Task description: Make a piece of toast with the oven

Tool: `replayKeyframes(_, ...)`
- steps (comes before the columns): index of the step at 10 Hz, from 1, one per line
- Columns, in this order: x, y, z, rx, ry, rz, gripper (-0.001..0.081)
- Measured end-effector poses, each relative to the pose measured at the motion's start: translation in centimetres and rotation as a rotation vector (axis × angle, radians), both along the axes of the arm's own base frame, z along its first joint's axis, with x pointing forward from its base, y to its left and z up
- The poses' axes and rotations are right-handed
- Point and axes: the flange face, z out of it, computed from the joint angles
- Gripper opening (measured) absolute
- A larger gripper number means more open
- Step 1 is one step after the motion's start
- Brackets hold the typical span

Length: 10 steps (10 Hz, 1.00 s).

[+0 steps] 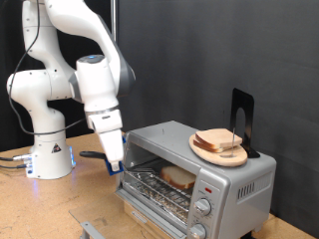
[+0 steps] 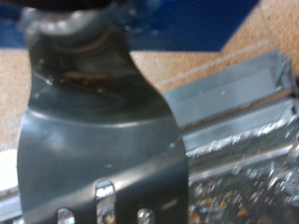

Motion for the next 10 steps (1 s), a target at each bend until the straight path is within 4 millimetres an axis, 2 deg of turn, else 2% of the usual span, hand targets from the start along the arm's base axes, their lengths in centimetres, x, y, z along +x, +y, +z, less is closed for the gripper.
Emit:
replayKeyframes(5, -2.1, -3.9, 1.9, 0.081, -0.059, -0.094, 0.04)
replayKeyframes(8, -3.6, -6.8, 3.2, 0.138, -0.035, -0.179, 0.04)
replayKeyframes(10, -3.8, -7.1, 3.6, 0.154, -0.021, -0.19, 0.04)
